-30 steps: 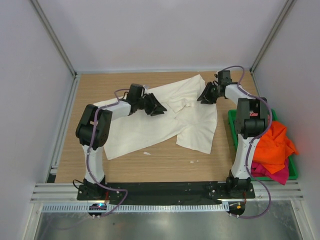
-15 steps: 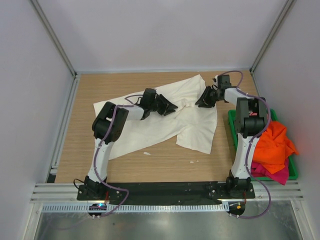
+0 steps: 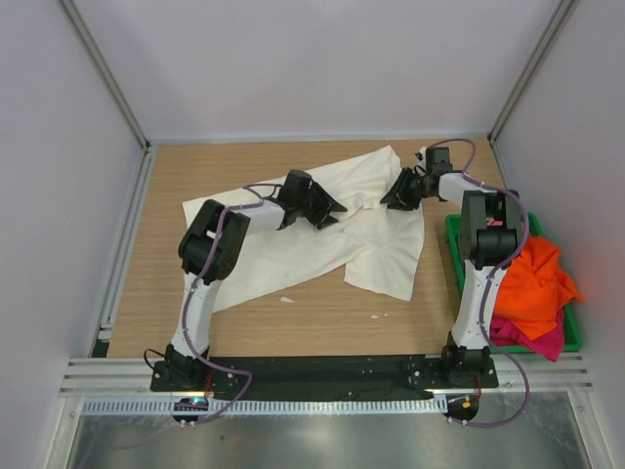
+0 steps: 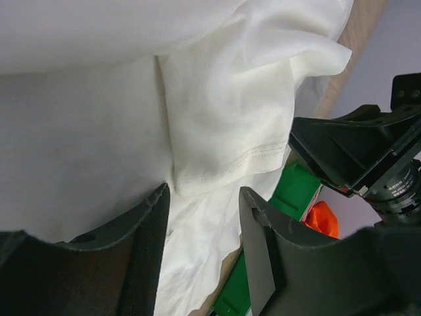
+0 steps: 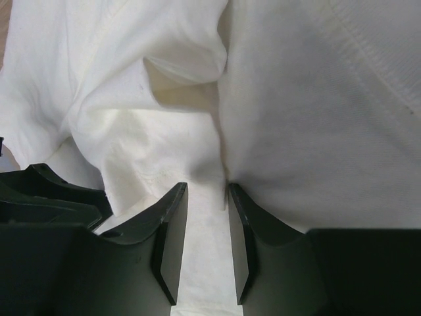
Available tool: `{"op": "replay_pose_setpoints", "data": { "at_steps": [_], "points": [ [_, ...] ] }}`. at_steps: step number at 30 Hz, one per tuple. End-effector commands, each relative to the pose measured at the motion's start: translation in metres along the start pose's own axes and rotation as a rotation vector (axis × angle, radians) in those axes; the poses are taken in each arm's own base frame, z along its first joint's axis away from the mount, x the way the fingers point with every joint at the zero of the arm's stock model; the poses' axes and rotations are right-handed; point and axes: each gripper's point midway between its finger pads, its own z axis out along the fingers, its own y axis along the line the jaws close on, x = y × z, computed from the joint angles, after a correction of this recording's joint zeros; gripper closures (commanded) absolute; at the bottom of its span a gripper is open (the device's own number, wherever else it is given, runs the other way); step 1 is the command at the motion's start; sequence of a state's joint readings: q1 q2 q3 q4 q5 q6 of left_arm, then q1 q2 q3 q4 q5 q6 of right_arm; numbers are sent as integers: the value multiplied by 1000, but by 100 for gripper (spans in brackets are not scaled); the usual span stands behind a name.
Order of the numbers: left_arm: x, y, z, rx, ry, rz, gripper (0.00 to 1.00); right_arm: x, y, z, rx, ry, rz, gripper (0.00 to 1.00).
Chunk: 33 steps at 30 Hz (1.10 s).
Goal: Fold and stack the t-shirts
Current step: Fold the tshirt
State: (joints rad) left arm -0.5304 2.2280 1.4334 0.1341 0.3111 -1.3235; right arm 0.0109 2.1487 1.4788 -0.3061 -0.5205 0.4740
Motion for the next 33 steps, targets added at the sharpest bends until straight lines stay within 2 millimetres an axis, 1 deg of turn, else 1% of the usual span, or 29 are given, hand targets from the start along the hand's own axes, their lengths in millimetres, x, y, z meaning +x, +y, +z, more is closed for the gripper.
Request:
{"op": "replay_pose_setpoints", "data": {
  "at_steps": [1, 2, 5, 6, 9, 10, 11, 13, 14, 15, 17, 18, 21, 24, 25, 26, 27, 28, 29, 30, 32, 33],
  "points": [
    [1, 4, -12, -91, -16, 22, 51, 3, -6, 3, 17, -1, -8, 64],
    [1, 4, -13, -93, -16, 27, 51, 2, -5, 4, 15, -2, -8, 67],
    [2, 3, -16, -108, -16, 40, 51, -1, -2, 3, 11, -6, -3, 73],
    [5, 8, -16, -125, -8, 36, 51, -2, -1, 2, 8, -9, -4, 73],
    [4, 8, -16, -131, -19, 38, 51, -4, 0, 1, 5, -9, 0, 76],
    [5, 13, -12, -143, -12, 33, 51, -4, 2, 1, 2, -9, -1, 76],
    [2, 6, -9, -128, -14, 38, 53, -3, 1, 2, 3, -8, 0, 77],
    [3, 3, -4, -118, -3, 42, 56, -3, 2, 1, 0, -7, 5, 80],
    [4, 6, 1, -122, 6, 41, 57, -4, 3, 0, -1, -9, 3, 80],
    [4, 1, 4, -108, 8, 46, 58, -4, 4, 0, -3, -9, 5, 81],
    [6, 1, 9, -103, 19, 47, 64, -4, 4, -2, -2, -9, 6, 82],
    [5, -3, 10, -96, 17, 52, 66, -5, 5, -2, -5, -11, 6, 83],
    [4, -4, 12, -94, 19, 52, 67, -7, 9, -3, -15, -17, 12, 86],
    [4, -7, 10, -89, 19, 55, 75, -10, 14, -4, -27, -23, 15, 92],
    [5, -6, 10, -92, 19, 56, 82, -12, 15, -5, -29, -27, 15, 95],
    [5, -5, 9, -95, 19, 59, 86, -14, 16, -7, -25, -30, 18, 99],
    [5, -6, 5, -106, 19, 63, 94, -15, 16, -8, -19, -32, 19, 99],
    [5, -5, 4, -112, 18, 80, 98, -17, 17, -11, -13, -38, 19, 99],
    [3, -5, 1, -117, 12, 88, 100, -15, 17, -12, 0, -35, 22, 99],
    [3, -2, -1, -137, 12, 92, 100, -20, 21, -18, -3, -49, 11, 99],
    [1, -6, -7, -135, 9, 111, 100, -19, 21, -23, 15, -42, 13, 99],
    [2, -4, -9, -147, 14, 113, 100, -26, 26, -29, 23, -60, -8, 99]
  ]
}}
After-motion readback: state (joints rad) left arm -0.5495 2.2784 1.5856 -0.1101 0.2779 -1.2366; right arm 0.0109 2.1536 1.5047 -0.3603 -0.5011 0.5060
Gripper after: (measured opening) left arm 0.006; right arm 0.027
